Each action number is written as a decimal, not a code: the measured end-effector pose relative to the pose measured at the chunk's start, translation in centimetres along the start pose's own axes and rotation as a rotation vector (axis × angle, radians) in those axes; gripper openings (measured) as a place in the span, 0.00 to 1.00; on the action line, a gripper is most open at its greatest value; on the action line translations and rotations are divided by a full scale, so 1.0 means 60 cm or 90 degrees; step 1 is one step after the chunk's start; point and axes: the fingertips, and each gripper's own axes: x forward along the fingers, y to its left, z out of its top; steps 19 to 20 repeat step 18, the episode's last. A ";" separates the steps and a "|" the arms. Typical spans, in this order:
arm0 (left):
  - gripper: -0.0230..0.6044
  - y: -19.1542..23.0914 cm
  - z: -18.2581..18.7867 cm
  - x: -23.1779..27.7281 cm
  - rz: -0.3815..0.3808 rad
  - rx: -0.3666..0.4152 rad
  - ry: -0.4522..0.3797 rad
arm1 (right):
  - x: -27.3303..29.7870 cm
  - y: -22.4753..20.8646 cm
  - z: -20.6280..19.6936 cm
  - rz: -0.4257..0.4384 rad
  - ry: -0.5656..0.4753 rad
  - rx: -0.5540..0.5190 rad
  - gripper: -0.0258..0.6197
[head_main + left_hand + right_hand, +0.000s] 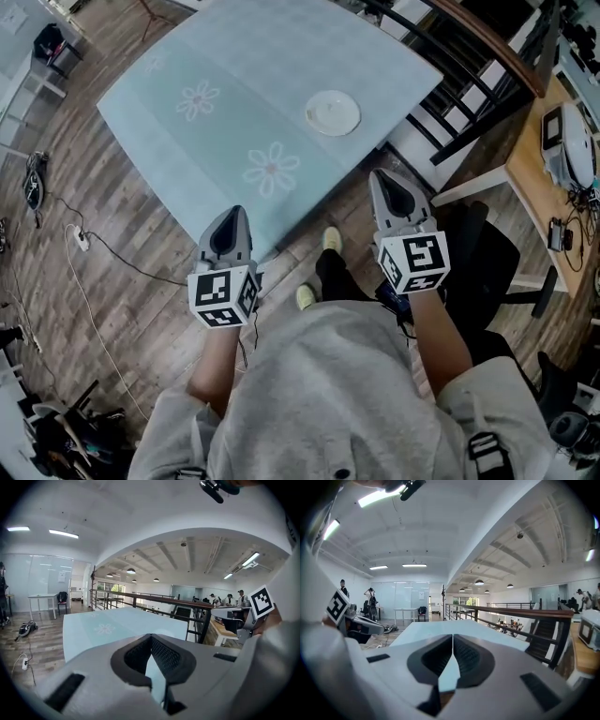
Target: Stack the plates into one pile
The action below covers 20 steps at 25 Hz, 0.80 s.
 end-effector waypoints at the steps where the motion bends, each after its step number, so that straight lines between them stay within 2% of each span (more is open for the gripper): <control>1: 0.07 0.003 -0.009 -0.014 -0.001 0.000 0.004 | -0.010 0.012 -0.004 -0.002 0.003 0.000 0.08; 8: 0.07 -0.006 -0.055 -0.089 -0.012 0.006 0.018 | -0.079 0.053 -0.039 -0.020 0.020 0.005 0.08; 20: 0.07 0.040 -0.064 -0.144 0.009 -0.005 0.006 | -0.101 0.101 -0.043 -0.029 0.017 -0.001 0.08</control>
